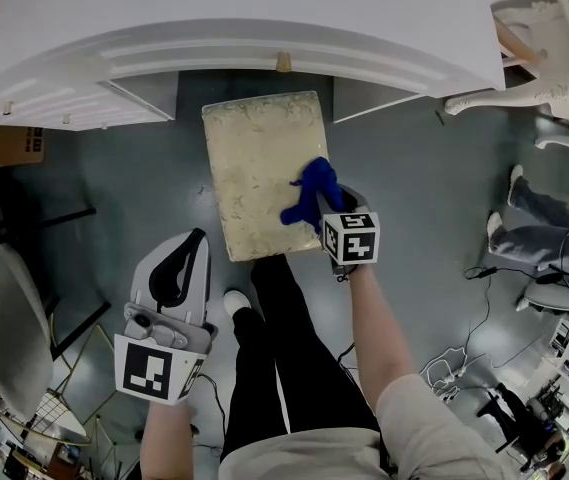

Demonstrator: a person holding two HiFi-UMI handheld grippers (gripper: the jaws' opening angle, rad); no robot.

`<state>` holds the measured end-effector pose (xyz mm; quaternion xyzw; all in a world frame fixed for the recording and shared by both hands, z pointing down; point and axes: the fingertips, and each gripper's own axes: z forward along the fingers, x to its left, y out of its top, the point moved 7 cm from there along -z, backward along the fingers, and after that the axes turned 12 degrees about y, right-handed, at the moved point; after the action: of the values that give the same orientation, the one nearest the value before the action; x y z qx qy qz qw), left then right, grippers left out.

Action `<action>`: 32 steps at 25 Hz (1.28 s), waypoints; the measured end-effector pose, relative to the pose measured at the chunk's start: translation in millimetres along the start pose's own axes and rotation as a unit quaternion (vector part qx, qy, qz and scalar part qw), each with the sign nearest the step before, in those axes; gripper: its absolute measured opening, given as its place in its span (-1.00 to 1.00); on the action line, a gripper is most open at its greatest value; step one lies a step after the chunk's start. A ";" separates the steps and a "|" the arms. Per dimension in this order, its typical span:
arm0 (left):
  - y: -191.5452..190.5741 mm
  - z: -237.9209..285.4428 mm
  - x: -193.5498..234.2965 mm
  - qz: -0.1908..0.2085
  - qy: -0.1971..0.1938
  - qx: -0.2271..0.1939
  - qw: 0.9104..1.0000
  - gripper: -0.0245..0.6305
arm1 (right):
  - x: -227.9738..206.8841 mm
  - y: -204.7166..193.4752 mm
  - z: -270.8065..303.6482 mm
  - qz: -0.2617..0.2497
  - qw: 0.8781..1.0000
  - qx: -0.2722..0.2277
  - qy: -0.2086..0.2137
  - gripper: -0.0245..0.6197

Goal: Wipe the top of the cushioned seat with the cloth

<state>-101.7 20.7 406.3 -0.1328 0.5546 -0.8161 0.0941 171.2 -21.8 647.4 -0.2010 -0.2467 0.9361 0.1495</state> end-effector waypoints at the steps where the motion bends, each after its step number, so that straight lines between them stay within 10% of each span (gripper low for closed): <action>1: -0.2 -0.7 -0.3 0.000 0.000 0.000 1.000 -0.96 | 0.6 -2.7 -1.5 0.000 1.000 0.001 -0.001 -0.55; 32: -12.6 -36.1 4.7 -0.004 -0.002 -0.004 1.000 -0.96 | 54.3 -59.6 -20.9 -0.035 0.999 0.004 -0.002 -0.57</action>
<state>-117.9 55.7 405.9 -0.1365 0.5575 -0.8137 0.0915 143.9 56.8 645.5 -0.1898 -0.2502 0.9318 0.1822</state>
